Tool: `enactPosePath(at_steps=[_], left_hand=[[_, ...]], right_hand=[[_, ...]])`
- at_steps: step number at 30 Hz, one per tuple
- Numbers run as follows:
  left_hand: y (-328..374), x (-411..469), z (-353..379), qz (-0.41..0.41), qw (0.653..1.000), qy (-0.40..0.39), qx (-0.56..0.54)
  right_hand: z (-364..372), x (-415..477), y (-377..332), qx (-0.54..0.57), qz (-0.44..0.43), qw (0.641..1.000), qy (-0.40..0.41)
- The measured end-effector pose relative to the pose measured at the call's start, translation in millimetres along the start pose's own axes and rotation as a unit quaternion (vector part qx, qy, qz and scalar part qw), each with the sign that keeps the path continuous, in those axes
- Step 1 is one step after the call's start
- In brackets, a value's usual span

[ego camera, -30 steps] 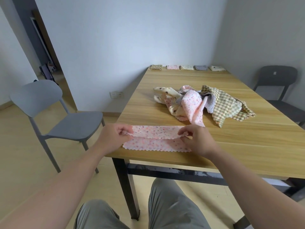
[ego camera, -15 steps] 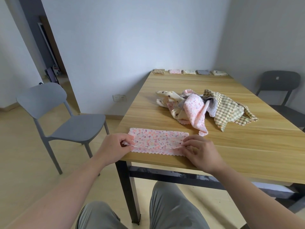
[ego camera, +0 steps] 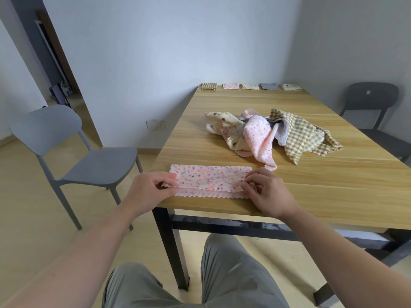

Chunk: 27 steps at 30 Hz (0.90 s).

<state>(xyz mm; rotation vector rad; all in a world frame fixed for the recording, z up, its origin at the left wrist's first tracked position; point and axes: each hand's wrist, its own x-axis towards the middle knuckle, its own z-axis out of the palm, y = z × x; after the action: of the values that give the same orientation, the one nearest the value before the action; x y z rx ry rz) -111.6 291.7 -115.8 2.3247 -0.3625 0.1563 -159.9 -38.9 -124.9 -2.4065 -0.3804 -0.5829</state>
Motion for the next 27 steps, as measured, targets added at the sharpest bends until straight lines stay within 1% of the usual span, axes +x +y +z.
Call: enactPosePath(at_steps=[3, 15, 21, 27], left_hand=[[-2.2, 0.6, -1.8, 0.003, 1.000, -0.014, -0.004], [-7.9, 1.3, -2.7, 0.012, 0.999, -0.035, 0.012], [-7.6, 1.4, -0.6, 0.018, 0.999, -0.028, 0.025], [-5.2, 0.8, 0.5, 0.016, 0.999, -0.018, 0.046]], right_hand=[[0.3, 0.1, 1.9, -0.002, 0.001, 1.000, 0.009], [0.2, -1.5, -2.5, -0.025, 0.006, 0.999, -0.021], [-1.6, -2.2, -3.9, -0.015, 0.016, 1.000, -0.016], [-0.8, -2.3, -3.4, -0.038, 0.014, 0.998, -0.047]])
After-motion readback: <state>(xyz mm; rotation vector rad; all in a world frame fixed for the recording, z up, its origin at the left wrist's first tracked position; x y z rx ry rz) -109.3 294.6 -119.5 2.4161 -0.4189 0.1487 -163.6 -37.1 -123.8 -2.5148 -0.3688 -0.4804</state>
